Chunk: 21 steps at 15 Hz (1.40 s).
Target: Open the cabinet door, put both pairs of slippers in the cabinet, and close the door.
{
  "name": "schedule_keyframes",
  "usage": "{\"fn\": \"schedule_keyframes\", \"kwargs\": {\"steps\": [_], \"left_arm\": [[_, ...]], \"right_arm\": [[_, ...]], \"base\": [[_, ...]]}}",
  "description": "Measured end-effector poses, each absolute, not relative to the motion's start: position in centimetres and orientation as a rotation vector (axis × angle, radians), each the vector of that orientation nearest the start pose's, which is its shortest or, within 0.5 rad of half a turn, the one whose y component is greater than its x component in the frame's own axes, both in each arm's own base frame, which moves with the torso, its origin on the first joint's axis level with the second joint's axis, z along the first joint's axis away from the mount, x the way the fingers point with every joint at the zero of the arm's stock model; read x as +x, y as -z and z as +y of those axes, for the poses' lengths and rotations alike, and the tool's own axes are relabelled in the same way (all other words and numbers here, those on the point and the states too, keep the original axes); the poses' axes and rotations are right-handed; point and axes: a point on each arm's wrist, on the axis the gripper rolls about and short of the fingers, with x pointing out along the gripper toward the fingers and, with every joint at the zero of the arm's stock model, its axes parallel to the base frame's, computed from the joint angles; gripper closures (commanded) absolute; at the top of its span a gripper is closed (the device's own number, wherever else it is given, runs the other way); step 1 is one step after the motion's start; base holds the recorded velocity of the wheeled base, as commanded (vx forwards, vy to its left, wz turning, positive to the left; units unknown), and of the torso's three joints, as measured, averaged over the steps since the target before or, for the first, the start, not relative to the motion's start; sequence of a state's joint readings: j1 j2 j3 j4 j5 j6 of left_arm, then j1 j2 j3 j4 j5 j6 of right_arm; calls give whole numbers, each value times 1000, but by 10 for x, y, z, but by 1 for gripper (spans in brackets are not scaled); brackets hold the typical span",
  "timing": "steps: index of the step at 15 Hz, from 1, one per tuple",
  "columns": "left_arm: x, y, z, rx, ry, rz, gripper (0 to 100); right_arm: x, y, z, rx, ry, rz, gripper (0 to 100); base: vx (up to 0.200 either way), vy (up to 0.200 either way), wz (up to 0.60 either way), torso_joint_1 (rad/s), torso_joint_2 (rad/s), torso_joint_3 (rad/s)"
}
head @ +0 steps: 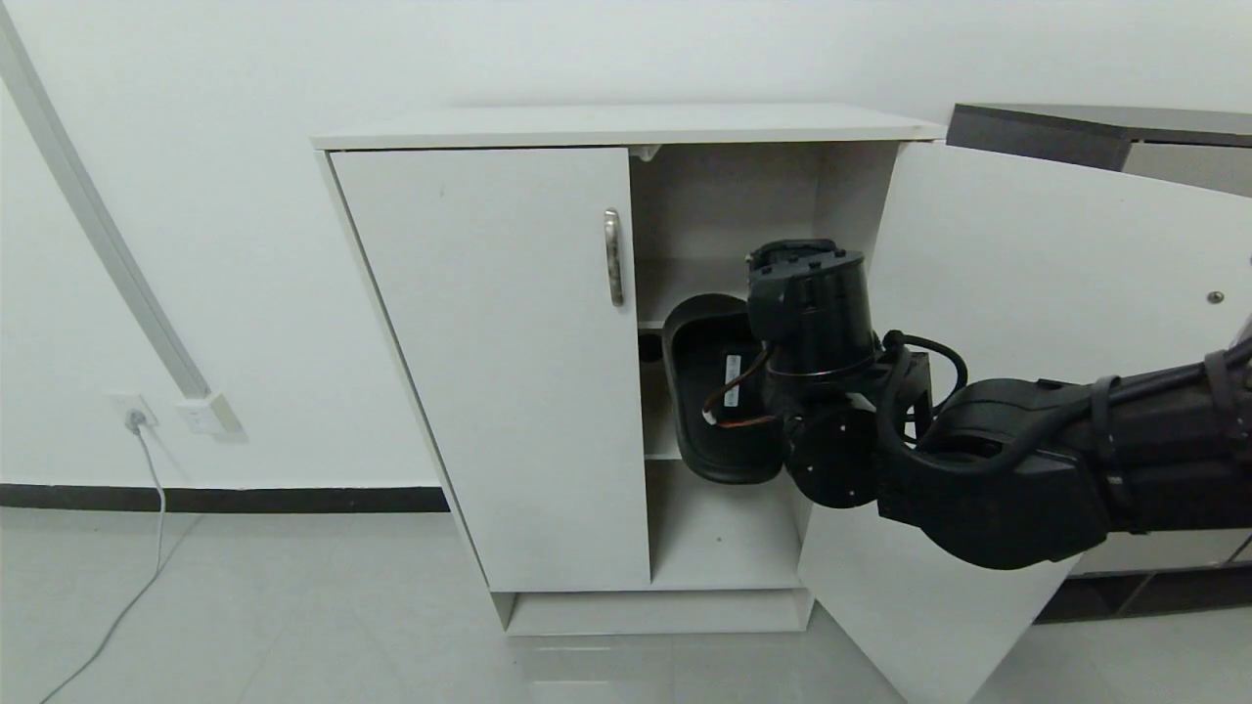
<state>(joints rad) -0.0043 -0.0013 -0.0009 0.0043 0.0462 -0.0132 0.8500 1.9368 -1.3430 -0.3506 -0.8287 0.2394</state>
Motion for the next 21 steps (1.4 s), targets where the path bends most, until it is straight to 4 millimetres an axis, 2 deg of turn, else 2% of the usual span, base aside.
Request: {"fn": "schedule_keyframes", "kwargs": {"steps": [11, 21], "left_arm": [[-23, -75, 1, -13, -41, 2, 100], [-23, -75, 1, -13, -41, 1, 100]], "right_arm": [[271, -222, 275, 62, 12, 164, 100], [274, -219, 273, 16, -54, 198, 100]], "base": [[200, 0, 0, 0, 2, 2], [0, 0, 0, 0, 0, 0]]}}
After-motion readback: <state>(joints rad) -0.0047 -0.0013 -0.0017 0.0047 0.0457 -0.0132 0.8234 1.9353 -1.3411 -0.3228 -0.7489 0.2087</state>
